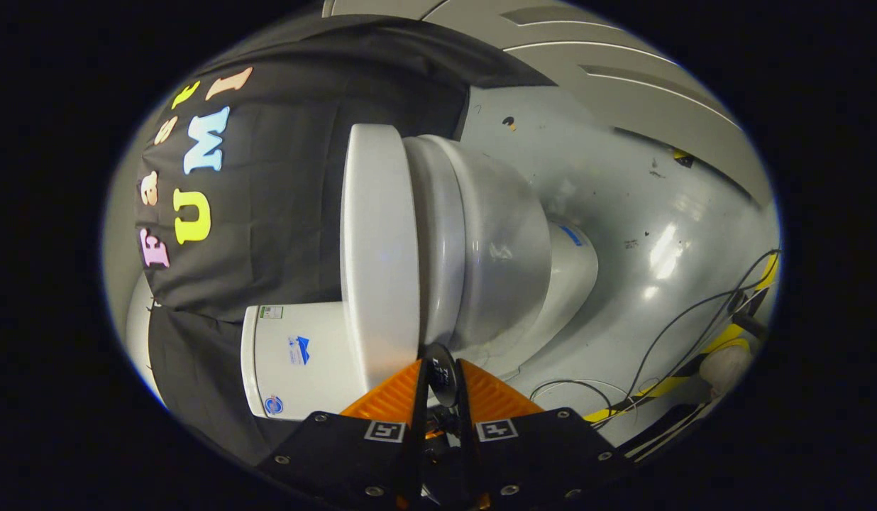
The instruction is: Open the toilet lid.
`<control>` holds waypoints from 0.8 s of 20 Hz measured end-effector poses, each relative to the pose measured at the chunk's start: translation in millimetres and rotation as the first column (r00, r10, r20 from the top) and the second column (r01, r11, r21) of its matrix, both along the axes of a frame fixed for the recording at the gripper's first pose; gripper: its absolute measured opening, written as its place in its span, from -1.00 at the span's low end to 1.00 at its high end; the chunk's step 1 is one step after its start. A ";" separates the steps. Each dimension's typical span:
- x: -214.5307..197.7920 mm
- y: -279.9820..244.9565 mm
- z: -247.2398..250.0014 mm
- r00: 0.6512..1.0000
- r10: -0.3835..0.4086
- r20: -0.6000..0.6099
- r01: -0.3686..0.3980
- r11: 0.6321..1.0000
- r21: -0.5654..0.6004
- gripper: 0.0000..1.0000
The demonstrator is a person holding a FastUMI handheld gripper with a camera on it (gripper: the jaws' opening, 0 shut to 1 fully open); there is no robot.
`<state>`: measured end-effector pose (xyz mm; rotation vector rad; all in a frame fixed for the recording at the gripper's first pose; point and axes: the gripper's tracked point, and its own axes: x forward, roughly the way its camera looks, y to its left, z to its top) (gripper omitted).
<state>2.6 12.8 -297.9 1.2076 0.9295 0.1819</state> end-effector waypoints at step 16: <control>10.3 1.8 27.3 0.999 -0.015 0.048 0.021 0.991 -0.132 -0.99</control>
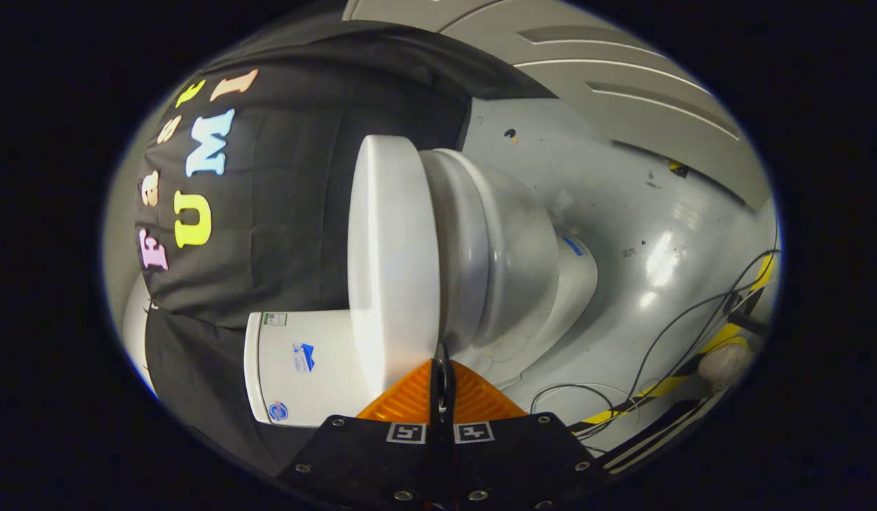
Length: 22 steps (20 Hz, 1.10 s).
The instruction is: Open the toilet lid.
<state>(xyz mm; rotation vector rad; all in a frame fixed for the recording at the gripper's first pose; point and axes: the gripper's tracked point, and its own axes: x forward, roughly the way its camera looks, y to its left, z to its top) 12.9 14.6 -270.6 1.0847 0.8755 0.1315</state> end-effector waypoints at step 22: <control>-10.1 60.9 135.9 0.960 0.097 0.264 0.044 0.875 -0.483 -1.00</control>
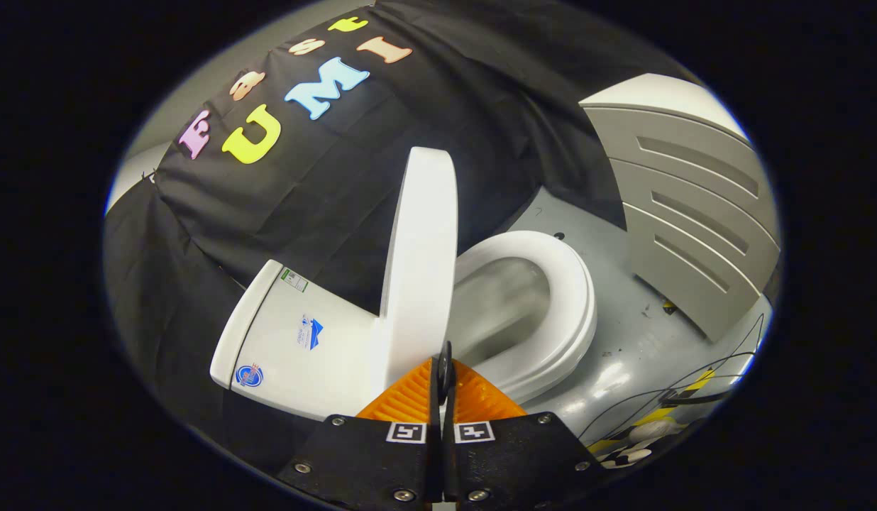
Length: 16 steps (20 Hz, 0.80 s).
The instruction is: Open the toilet lid.
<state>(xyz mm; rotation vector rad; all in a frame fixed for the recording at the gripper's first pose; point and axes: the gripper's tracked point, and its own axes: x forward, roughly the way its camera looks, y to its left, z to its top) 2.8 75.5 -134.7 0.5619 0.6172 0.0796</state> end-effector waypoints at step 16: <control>-3.7 99.4 81.4 0.963 0.129 0.236 -0.076 0.972 -0.220 -1.00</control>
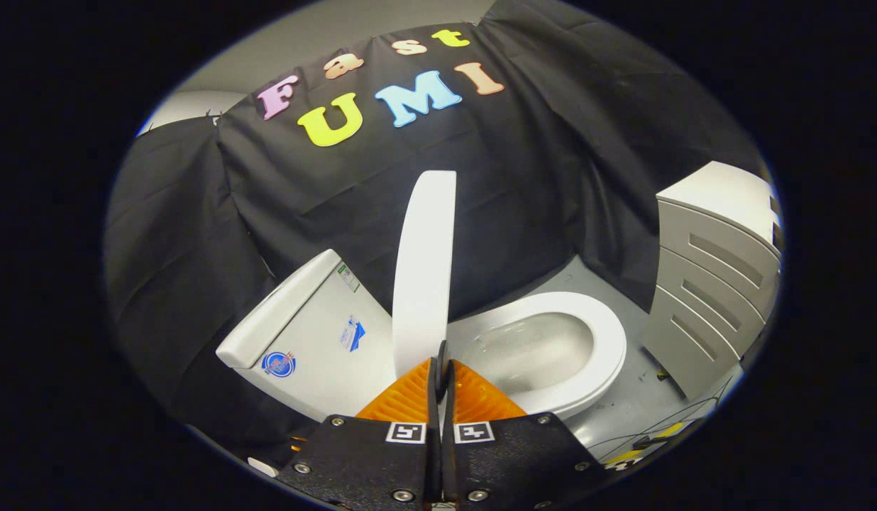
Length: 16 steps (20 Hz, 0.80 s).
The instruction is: Open the toilet lid.
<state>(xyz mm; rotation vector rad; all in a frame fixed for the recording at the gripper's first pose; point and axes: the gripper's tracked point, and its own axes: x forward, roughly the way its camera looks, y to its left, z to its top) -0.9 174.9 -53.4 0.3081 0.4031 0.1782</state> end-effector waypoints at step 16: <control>-5.3 128.1 26.2 0.973 0.194 0.123 -0.176 0.974 -0.143 -0.99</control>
